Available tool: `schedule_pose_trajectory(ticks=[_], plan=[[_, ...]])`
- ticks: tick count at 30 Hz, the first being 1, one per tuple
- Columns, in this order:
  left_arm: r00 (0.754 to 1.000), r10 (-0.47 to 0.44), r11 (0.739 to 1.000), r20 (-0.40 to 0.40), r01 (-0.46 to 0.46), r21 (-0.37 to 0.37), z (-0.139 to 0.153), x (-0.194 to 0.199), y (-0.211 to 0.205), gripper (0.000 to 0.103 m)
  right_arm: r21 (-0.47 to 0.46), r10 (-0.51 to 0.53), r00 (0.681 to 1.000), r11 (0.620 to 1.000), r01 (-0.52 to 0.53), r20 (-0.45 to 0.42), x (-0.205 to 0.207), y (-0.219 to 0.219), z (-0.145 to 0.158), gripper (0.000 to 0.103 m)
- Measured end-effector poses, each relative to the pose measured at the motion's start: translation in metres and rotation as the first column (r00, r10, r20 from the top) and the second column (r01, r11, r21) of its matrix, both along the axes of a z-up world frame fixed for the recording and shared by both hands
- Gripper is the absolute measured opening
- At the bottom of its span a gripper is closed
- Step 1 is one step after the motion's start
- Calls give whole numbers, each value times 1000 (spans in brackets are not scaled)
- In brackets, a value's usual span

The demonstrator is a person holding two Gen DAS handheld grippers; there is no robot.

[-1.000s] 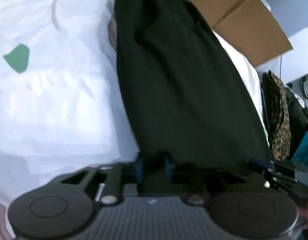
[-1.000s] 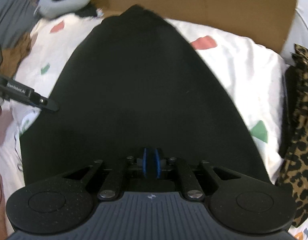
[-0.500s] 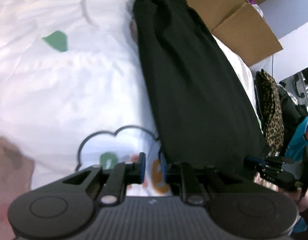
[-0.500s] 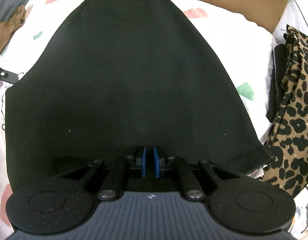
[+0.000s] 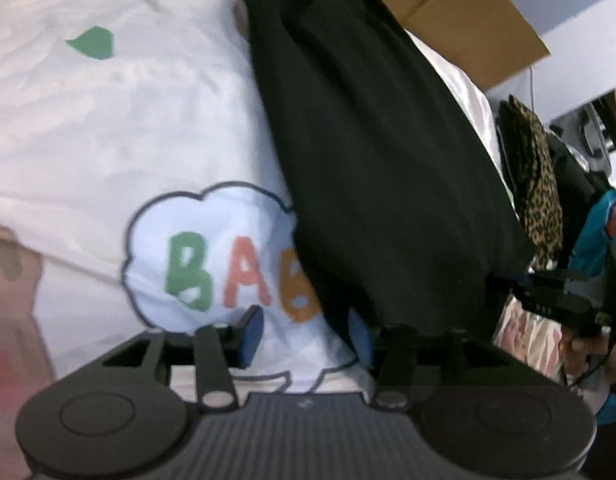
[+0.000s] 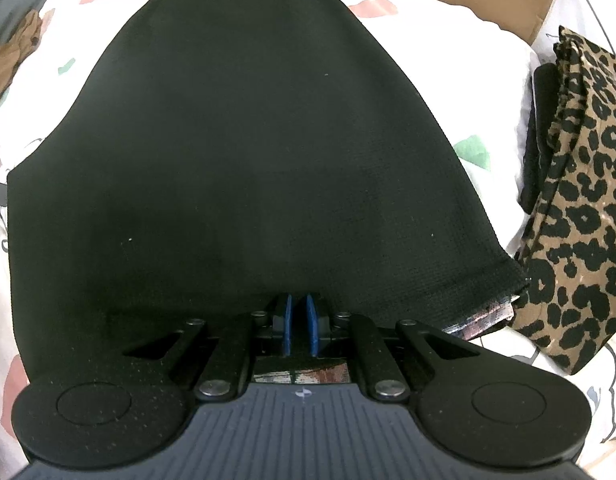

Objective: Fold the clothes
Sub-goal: 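Smooth along the folded shorts with the left tool while the right tool keeps holding the hem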

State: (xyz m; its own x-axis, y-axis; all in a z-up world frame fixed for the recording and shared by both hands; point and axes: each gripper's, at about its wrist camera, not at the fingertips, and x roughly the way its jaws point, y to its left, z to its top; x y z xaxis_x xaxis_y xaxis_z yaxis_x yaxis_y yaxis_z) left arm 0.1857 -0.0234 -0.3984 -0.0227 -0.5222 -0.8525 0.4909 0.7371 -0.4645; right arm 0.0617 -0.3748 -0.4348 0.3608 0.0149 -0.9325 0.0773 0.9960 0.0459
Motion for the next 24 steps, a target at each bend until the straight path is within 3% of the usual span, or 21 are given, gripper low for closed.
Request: schedule_pose_trajectory(ticks=[6,13,18,24], plan=[[998,-50,997,41,48,52,-9,-5,-26,56,1,0,1000,1000,0,-1,2,-1,-1,14],[990,-72,997,123,69,31,-13,-5,-45,59,-10,-14,1000,1000,14,-7,4,0,-1,14],[978,-119,993,172,114,38,-15,-12,-56,72,8,-40,999,999,40,13,1,-3,-1,14],[972,-81,997,219,77,26,-13,-11,-61,71,26,-51,998,998,51,25,-3,-5,-1,14]])
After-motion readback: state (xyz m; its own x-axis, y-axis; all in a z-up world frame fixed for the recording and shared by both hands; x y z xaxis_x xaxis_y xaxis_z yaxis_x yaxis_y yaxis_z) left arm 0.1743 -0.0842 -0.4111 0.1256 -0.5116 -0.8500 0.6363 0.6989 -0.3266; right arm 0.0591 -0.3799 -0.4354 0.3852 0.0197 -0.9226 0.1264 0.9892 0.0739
